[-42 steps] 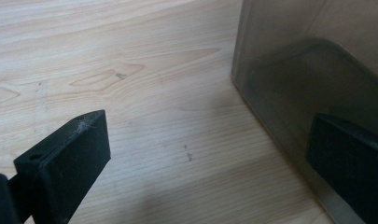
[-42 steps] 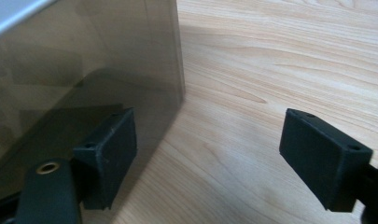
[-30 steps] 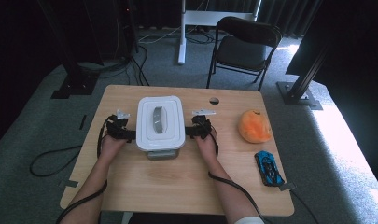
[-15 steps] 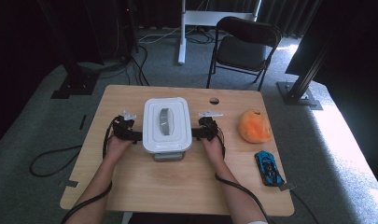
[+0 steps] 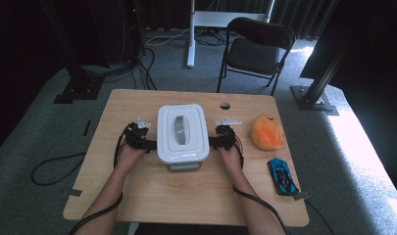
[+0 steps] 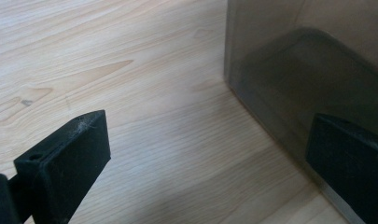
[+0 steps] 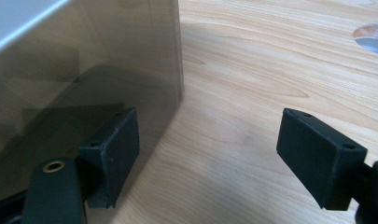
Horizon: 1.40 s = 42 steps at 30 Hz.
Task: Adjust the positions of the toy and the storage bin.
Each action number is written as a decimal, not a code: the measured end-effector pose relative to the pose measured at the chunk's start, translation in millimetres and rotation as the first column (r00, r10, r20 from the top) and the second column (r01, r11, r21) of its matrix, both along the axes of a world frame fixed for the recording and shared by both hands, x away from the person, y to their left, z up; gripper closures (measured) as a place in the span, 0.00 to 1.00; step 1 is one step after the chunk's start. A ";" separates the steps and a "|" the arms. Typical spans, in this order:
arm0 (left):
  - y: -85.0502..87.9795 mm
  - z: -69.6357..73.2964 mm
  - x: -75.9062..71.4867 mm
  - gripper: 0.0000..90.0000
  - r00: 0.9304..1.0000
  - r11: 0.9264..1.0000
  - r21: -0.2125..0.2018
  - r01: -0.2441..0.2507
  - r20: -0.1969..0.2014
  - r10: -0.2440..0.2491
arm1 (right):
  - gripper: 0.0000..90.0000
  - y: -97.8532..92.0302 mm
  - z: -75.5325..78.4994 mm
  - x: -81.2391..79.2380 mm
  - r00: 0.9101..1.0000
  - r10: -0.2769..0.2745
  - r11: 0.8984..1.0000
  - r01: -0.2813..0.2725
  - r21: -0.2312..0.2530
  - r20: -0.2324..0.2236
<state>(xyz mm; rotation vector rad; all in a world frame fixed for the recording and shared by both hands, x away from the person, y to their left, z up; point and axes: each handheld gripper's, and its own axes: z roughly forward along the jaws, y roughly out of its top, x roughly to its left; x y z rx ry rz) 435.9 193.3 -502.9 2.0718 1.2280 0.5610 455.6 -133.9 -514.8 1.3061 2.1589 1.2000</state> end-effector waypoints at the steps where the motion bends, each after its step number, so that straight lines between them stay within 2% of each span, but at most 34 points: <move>1: -1.1 0.3 -0.3 0.01 1.000 1.000 0.003 0.002 0.000 -0.002 | 0.23 -1.4 0.2 -1.1 1.000 -0.003 1.000 0.003 -0.001 -0.001; 4: -5.5 1.2 -1.7 0.01 1.000 1.000 0.012 0.013 0.003 -0.013 | 0.23 -4.8 0.9 -3.1 1.000 -0.002 1.000 0.002 -0.008 0.000; 7: -9.3 2.2 -4.4 0.01 1.000 1.000 0.000 0.027 -0.003 -0.027 | 0.23 -10.2 1.5 -3.8 1.000 0.003 1.000 -0.003 -0.008 -0.009; 9: -12.2 2.7 -6.8 0.01 1.000 0.999 0.010 0.031 0.006 -0.031 | 0.24 -12.7 1.6 -5.2 1.000 0.005 1.000 -0.005 -0.006 -0.007; 14: -16.7 2.1 -11.0 0.01 0.999 0.999 0.004 0.040 0.007 -0.040 | 0.24 -17.7 0.8 -10.7 1.000 0.006 1.000 -0.006 -0.002 0.000; 23: -31.6 3.7 -19.7 0.01 0.996 0.996 0.019 0.088 0.007 -0.088 | 0.25 -33.2 1.1 -21.4 1.000 0.011 1.000 -0.011 -0.004 0.000; 31: -40.3 3.8 -30.5 0.01 0.993 0.993 0.026 0.114 0.011 -0.114 | 0.25 -47.3 -2.8 -40.3 1.000 0.004 0.999 -0.004 0.043 0.009; 39: -46.5 3.7 -42.9 0.01 0.990 0.990 0.027 0.139 0.013 -0.140 | 0.25 -52.9 -0.7 -52.3 0.999 0.019 1.000 -0.019 0.007 0.033; 42: -47.7 4.1 -45.9 0.01 0.989 0.988 0.033 0.148 0.013 -0.149 | 0.25 -55.0 -1.0 -55.1 0.999 0.026 1.000 -0.026 0.008 0.034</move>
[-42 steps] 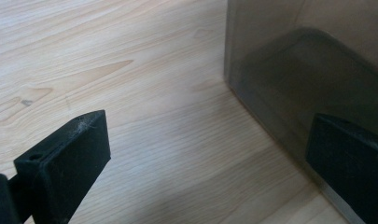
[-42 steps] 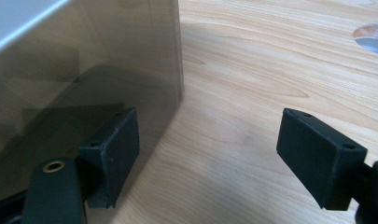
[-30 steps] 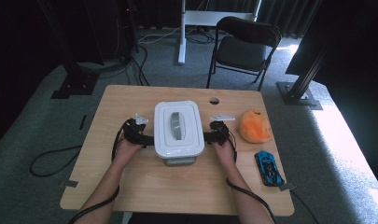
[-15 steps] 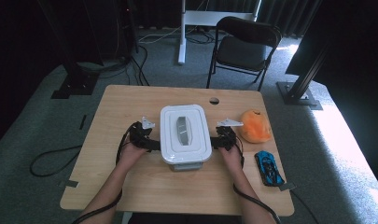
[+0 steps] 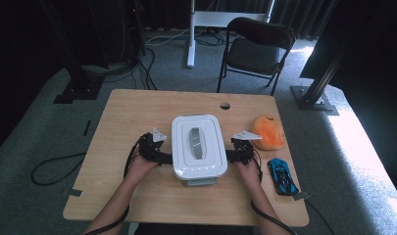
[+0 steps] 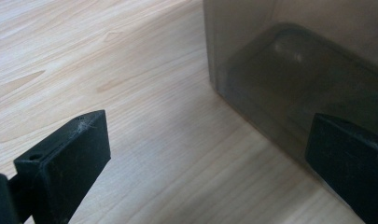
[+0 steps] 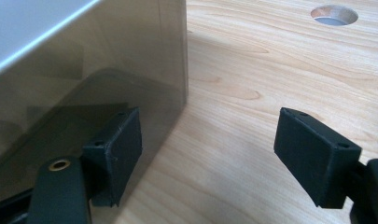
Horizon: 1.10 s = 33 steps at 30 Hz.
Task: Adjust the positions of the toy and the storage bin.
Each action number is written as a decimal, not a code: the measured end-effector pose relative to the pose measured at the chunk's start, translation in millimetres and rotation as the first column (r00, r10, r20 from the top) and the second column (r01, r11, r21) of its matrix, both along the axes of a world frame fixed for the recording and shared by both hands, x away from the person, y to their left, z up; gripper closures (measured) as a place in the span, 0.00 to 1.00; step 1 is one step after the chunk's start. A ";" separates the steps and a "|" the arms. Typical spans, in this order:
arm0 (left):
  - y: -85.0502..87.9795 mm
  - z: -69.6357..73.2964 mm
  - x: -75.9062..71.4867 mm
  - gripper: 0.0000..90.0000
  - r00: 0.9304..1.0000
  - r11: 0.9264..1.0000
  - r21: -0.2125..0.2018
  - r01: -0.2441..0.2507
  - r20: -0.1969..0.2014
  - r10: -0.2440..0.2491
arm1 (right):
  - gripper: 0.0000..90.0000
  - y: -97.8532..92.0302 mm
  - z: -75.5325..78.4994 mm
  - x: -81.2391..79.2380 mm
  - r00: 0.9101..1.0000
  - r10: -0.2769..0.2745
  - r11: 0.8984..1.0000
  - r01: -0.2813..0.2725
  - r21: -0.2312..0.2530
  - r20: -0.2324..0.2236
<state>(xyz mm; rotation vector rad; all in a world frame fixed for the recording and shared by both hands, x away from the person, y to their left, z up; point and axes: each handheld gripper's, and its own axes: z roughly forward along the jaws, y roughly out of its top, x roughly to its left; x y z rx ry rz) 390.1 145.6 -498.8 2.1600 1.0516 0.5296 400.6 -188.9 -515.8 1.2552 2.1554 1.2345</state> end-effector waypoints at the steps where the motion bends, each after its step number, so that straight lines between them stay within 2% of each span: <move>1: -1.0 0.2 -1.9 0.01 1.000 1.000 0.000 0.006 0.001 -0.006 | 0.25 -1.0 0.0 -1.3 1.000 0.002 1.000 -0.002 0.002 -0.001; 3: -2.2 0.9 -5.6 0.01 1.000 1.000 0.010 0.009 0.004 -0.009 | 0.25 -2.7 -1.1 -3.4 1.000 0.009 1.000 -0.009 0.010 0.002; 7: -1.5 0.2 -11.2 0.01 1.000 1.000 -0.005 0.009 0.000 -0.009 | 0.25 -4.2 -3.1 -2.9 1.000 0.018 0.999 -0.018 0.028 -0.001; 14: 0.0 -1.7 -16.9 0.01 1.000 1.000 -0.017 0.000 -0.004 -0.001 | 0.25 -1.2 -4.1 5.3 0.999 0.042 0.999 -0.042 0.003 -0.015; 18: 1.9 -1.3 -20.2 0.01 1.000 1.000 -0.010 -0.007 -0.002 0.007 | 0.26 3.5 -2.5 9.8 0.998 0.061 0.998 -0.061 -0.013 -0.009; 23: 6.8 -2.9 -21.8 0.00 1.000 0.999 -0.030 -0.018 -0.021 0.017 | 0.26 6.9 -3.3 18.4 0.995 0.094 0.996 -0.094 -0.001 -0.016; 27: 8.2 -4.5 -24.6 0.00 1.000 0.999 -0.030 -0.023 -0.019 0.022 | 0.26 9.8 -3.4 25.6 0.993 0.115 0.993 -0.115 0.002 -0.016; 30: 8.0 -5.9 -28.7 0.00 0.999 0.999 -0.028 -0.037 0.010 0.038 | 0.27 11.2 -3.7 30.2 0.991 0.131 0.991 -0.131 0.005 -0.018; 33: 9.0 -6.5 -31.5 0.01 0.999 0.999 -0.029 -0.044 0.015 0.045 | 0.28 13.2 -3.8 32.0 0.990 0.143 0.990 -0.143 0.009 -0.011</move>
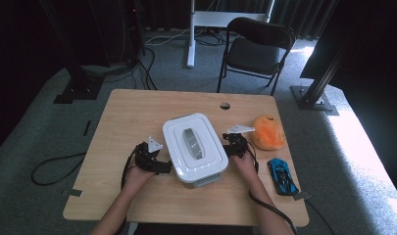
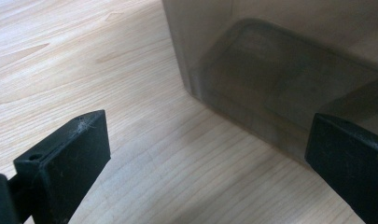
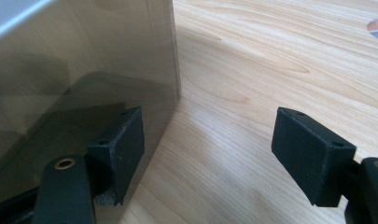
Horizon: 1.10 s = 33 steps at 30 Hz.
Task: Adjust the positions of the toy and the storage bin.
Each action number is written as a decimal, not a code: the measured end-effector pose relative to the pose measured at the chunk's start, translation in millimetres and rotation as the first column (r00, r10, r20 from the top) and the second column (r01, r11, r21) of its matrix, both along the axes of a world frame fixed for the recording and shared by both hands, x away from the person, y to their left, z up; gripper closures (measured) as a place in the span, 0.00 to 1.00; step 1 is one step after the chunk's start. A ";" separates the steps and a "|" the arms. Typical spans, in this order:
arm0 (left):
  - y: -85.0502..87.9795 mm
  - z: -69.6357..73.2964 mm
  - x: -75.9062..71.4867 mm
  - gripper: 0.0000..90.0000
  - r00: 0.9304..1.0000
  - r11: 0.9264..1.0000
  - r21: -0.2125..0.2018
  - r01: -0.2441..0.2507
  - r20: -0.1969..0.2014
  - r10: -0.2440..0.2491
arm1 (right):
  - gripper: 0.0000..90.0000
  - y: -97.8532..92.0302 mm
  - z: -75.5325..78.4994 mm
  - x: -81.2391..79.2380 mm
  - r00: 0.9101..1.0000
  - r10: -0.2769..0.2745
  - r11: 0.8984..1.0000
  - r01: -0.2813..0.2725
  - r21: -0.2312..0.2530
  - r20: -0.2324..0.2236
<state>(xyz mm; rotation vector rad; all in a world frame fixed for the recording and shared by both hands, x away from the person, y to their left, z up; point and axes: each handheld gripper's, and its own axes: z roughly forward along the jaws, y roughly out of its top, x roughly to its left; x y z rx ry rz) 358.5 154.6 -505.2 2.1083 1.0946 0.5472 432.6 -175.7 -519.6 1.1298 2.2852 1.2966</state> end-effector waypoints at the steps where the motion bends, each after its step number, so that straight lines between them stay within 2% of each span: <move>1: 0.1 0.0 -0.9 0.01 1.000 1.000 0.000 0.002 -0.004 -0.002 | 0.28 0.3 -0.3 1.0 1.000 0.004 1.000 -0.004 0.001 -0.005; 11: 3.8 3.3 -8.6 0.00 1.000 1.000 -0.003 0.011 -0.011 -0.011 | 0.29 8.1 -0.8 10.5 0.999 0.045 0.999 -0.045 0.017 -0.015; 16: 5.5 4.4 -14.0 0.00 1.000 1.000 0.001 0.007 -0.013 -0.007 | 0.29 14.5 3.4 13.7 0.997 0.073 0.997 -0.073 0.003 -0.004; 18: 6.0 4.4 -16.0 0.00 1.000 1.000 -0.012 0.010 -0.017 -0.010 | 0.29 15.5 3.7 14.5 0.997 0.083 0.997 -0.083 -0.001 -0.003; 22: 5.2 5.7 -20.1 0.00 0.999 0.999 -0.035 0.030 -0.027 -0.031 | 0.30 14.7 2.8 14.0 0.996 0.090 0.996 -0.090 0.000 -0.007; 27: -0.1 10.1 -26.7 0.00 0.999 0.999 -0.021 0.047 -0.022 -0.048 | 0.31 13.3 2.7 11.9 0.995 0.099 0.995 -0.099 -0.003 -0.017; 33: -8.8 15.5 -38.4 0.00 0.996 0.996 -0.013 0.092 -0.017 -0.092 | 0.31 9.5 3.0 8.9 0.994 0.107 0.994 -0.107 0.001 -0.020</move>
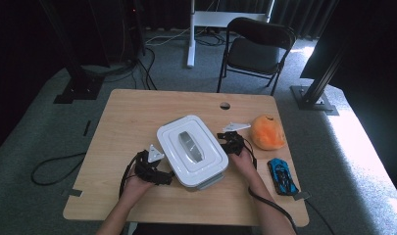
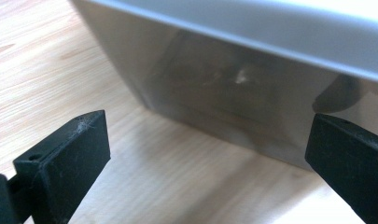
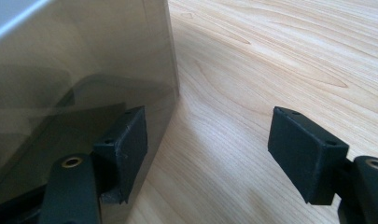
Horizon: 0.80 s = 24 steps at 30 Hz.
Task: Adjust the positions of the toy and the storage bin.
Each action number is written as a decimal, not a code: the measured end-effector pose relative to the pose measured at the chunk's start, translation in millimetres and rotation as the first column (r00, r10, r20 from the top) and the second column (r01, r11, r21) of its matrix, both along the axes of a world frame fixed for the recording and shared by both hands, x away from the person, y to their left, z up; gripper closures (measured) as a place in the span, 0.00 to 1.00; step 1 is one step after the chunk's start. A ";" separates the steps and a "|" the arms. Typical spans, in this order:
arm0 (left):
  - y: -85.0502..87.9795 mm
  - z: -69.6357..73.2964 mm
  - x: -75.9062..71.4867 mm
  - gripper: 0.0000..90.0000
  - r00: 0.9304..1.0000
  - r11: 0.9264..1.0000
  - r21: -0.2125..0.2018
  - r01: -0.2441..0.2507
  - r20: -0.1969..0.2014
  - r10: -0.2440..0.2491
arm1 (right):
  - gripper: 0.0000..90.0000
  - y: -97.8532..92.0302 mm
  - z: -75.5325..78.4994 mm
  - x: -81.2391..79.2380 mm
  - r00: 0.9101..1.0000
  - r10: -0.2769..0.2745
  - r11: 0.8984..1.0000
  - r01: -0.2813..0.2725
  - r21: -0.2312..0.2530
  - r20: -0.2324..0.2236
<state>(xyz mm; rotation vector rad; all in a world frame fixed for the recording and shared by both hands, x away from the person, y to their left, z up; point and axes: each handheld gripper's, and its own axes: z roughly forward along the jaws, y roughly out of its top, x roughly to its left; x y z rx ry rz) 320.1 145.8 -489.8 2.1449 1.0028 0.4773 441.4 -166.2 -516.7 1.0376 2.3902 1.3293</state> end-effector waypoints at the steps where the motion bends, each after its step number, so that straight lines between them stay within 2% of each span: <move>1: -1.4 0.2 -1.6 0.00 1.000 1.000 0.001 0.007 0.002 -0.007 | 0.31 -1.1 0.0 -0.2 1.000 -0.002 1.000 0.002 0.004 -0.003; 3: -1.2 -0.5 -3.1 0.00 1.000 1.000 -0.020 0.024 0.002 -0.024 | 0.29 -4.0 -0.4 0.7 1.000 -0.001 1.000 0.001 -0.004 -0.016; 4: -0.1 -1.4 -3.7 0.00 1.000 0.999 -0.033 0.024 0.001 -0.024 | 0.26 -5.6 -0.4 2.1 0.999 -0.015 1.000 0.014 -0.028 -0.031; 5: 1.3 -2.9 -3.6 0.00 1.000 0.999 -0.037 0.026 -0.004 -0.026 | 0.20 -7.1 -0.6 2.3 0.999 -0.026 0.999 0.024 -0.045 -0.030; 7: 6.1 -7.6 -2.4 0.00 1.000 0.999 -0.032 0.012 -0.013 -0.012 | 0.19 -9.9 -0.5 1.0 0.999 -0.042 0.996 0.041 -0.077 -0.017; 9: 12.8 -13.3 -0.5 0.00 0.999 0.999 -0.047 -0.006 -0.035 0.004 | 0.16 -14.2 -0.9 -0.4 0.998 -0.057 0.995 0.056 -0.078 -0.013; 11: 18.5 -17.8 -0.1 0.00 0.999 0.999 -0.038 -0.019 -0.039 0.018 | 0.16 -17.2 -0.1 -2.5 0.998 -0.068 0.995 0.067 -0.074 -0.008; 12: 21.4 -19.7 0.3 0.00 0.999 0.999 -0.047 -0.022 -0.046 0.020 | 0.16 -18.5 0.7 -3.7 0.998 -0.068 0.995 0.067 -0.067 -0.006; 14: 27.0 -23.6 0.9 0.00 0.998 0.998 -0.046 -0.036 -0.051 0.034 | 0.15 -18.7 2.8 -7.1 0.996 -0.081 0.993 0.083 -0.079 0.020; 16: 33.7 -28.3 1.5 0.00 0.998 0.998 -0.041 -0.044 -0.055 0.041 | 0.15 -18.8 5.3 -9.2 0.997 -0.076 0.995 0.076 -0.064 0.015; 18: 43.6 -32.7 1.7 0.00 0.997 0.998 -0.045 -0.054 -0.053 0.052 | 0.15 -18.6 7.5 -10.6 0.997 -0.078 0.994 0.079 -0.072 0.019; 19: 49.4 -34.6 2.2 0.00 0.996 0.997 -0.045 -0.069 -0.060 0.066 | 0.15 -19.0 8.1 -10.8 0.998 -0.067 0.996 0.068 -0.062 0.013; 22: 65.7 -38.9 1.3 0.00 0.991 0.992 -0.055 -0.116 -0.071 0.112 | 0.15 -21.7 9.4 -11.0 0.997 -0.079 0.995 0.080 -0.056 0.012; 24: 74.4 -40.5 -1.0 0.00 0.989 0.990 -0.040 -0.132 -0.071 0.129 | 0.15 -26.2 9.6 -10.5 0.996 -0.085 0.996 0.085 -0.024 -0.012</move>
